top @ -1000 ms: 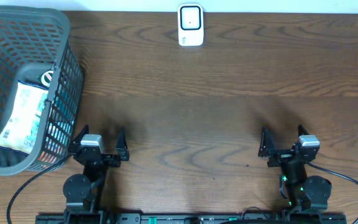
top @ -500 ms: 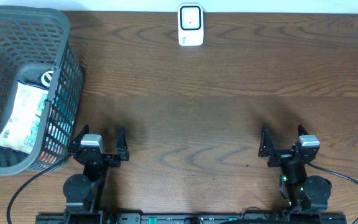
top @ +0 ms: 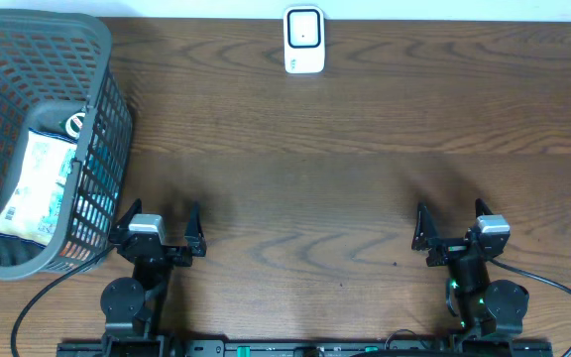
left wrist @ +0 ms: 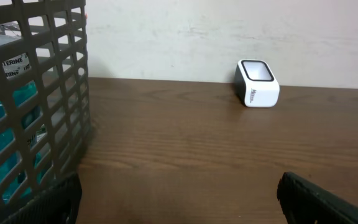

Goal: Scan the item barcode

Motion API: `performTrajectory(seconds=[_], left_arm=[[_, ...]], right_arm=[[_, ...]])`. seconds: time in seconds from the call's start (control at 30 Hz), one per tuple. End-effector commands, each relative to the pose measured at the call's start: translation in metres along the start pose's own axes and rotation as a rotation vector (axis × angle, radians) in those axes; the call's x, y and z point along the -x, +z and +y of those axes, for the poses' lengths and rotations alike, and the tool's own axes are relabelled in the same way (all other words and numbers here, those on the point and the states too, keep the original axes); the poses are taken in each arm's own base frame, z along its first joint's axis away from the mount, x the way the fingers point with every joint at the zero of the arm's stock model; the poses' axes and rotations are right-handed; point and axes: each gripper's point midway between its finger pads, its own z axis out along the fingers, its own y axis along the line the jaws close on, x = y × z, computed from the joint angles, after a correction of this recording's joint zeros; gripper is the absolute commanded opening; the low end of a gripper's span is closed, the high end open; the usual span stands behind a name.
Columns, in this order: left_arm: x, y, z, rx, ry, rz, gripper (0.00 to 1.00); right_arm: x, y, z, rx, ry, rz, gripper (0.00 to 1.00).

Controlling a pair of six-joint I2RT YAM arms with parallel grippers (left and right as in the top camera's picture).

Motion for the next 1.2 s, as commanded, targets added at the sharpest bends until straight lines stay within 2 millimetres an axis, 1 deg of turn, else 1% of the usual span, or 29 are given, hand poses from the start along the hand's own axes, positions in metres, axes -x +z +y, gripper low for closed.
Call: performTrajectory(seconds=[0.0, 0.77, 0.87, 0.97, 1.0, 1.1, 1.17], left_arm=[[-0.017, 0.001, 0.003, 0.011, 0.016, 0.051, 0.98], [-0.017, 0.001, 0.003, 0.011, 0.016, 0.051, 0.98], [-0.014, 0.001, 0.002, 0.005, 0.008, 0.039, 0.98], [-0.012, 0.001, -0.006, -0.039, -0.045, 0.033, 0.98], [-0.009, 0.001, -0.015, -0.088, -0.06, 0.027, 0.98], [0.009, -0.005, -0.04, -0.237, -0.057, -0.02, 0.98], [0.025, -0.01, -0.051, -0.295, -0.051, -0.062, 0.98]], right_arm=[[-0.002, 0.0, 0.001, 0.003, 0.011, 0.008, 0.99], [-0.002, 0.0, 0.001, 0.003, 0.011, 0.008, 0.99], [-0.002, 0.0, 0.001, 0.003, 0.011, 0.008, 0.99], [-0.002, 0.0, 0.001, 0.003, 0.011, 0.008, 0.99], [-0.002, 0.0, 0.001, 0.003, 0.011, 0.008, 0.99], [-0.002, 0.0, 0.001, 0.003, 0.011, 0.008, 0.99], [-0.002, 0.0, 0.001, 0.003, 0.011, 0.008, 0.99]])
